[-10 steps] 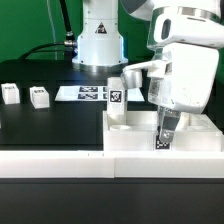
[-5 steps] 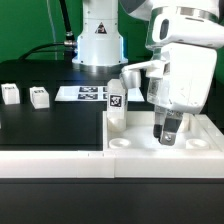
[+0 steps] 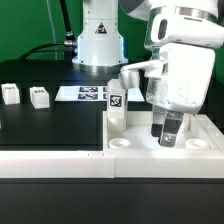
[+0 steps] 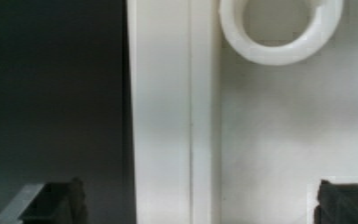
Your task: Assemble square table
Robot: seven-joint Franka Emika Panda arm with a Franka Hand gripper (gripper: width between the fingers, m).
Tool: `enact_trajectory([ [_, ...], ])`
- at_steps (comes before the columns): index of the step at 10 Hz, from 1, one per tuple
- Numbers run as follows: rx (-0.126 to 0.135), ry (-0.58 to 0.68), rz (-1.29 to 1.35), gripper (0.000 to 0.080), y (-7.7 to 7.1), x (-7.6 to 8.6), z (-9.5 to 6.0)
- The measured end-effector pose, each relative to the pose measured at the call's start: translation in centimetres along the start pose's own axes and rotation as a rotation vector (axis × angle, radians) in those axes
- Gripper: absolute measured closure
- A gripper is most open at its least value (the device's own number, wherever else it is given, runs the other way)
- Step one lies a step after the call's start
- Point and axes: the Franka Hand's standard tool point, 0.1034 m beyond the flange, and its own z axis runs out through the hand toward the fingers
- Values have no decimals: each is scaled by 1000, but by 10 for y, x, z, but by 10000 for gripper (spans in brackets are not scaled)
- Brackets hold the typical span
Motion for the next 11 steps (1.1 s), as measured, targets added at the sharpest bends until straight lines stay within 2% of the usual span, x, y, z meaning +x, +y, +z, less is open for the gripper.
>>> enact_trajectory([
  [4,-3,-2,5,150,2,-4,-3],
  [5,8,-19,10,150,8,-19,-18],
  [6,15,-31,37,150,11,-38,-48],
  [7,25,-41,58,150,12,-54,-69],
  [8,24,-46,99,150,14,-66,-72],
  [9,25,-50,165,150,17,-72,-65],
  [11,20,-51,324,150,18,-70,-64],
])
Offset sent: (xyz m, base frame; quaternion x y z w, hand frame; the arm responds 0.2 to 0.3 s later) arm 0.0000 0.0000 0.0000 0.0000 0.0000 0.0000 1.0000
